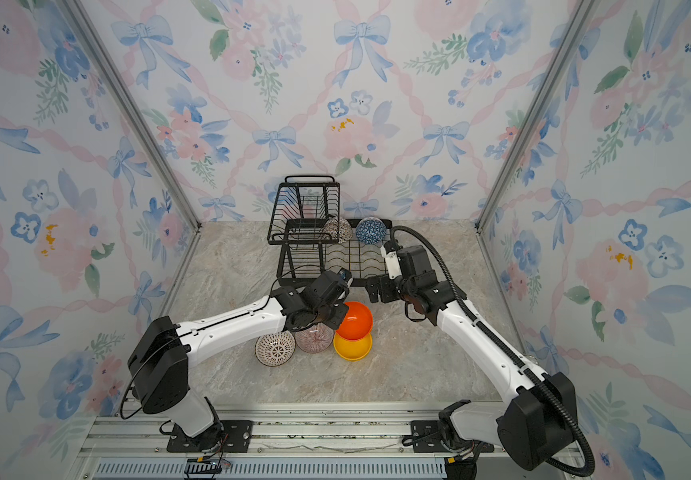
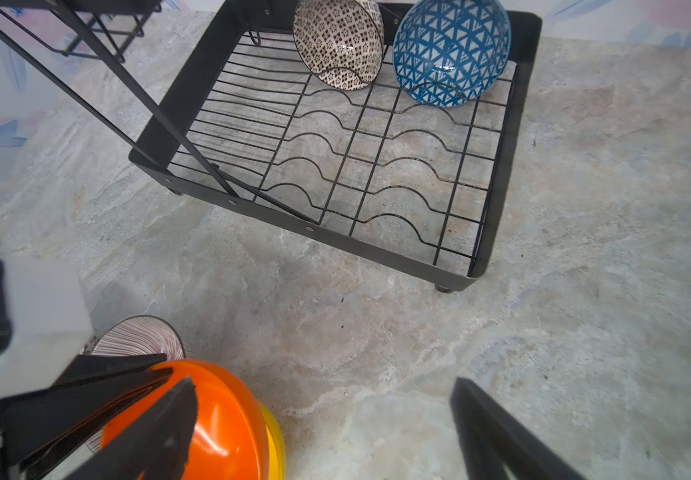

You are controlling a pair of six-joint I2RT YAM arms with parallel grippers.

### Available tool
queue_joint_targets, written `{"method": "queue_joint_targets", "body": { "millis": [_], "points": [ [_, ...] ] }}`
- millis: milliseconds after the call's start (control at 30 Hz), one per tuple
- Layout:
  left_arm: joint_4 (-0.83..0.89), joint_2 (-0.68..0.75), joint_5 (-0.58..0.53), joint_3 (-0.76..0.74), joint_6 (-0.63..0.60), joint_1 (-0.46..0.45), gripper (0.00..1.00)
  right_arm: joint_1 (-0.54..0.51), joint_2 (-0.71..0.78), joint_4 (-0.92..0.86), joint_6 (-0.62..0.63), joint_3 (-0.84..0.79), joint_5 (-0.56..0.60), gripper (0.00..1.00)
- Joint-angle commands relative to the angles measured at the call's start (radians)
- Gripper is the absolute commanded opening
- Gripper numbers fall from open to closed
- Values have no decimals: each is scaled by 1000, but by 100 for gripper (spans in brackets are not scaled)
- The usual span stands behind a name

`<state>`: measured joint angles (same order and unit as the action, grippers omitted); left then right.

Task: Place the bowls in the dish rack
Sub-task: 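Lift the orange bowl off the yellow bowl with the left gripper toward the right gripper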

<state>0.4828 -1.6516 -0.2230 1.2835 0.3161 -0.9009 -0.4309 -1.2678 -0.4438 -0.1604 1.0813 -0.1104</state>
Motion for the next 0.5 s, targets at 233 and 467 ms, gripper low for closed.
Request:
{"method": "queue_joint_targets", "body": {
  "millis": [233,467],
  "points": [
    [-166,193,-174,-56,59,9,0,-26,52,5,-70,14,-125,97],
    [-330,302,-202,-170,71,17,0,-61,30,3,-104,43,-137,97]
  ]
}}
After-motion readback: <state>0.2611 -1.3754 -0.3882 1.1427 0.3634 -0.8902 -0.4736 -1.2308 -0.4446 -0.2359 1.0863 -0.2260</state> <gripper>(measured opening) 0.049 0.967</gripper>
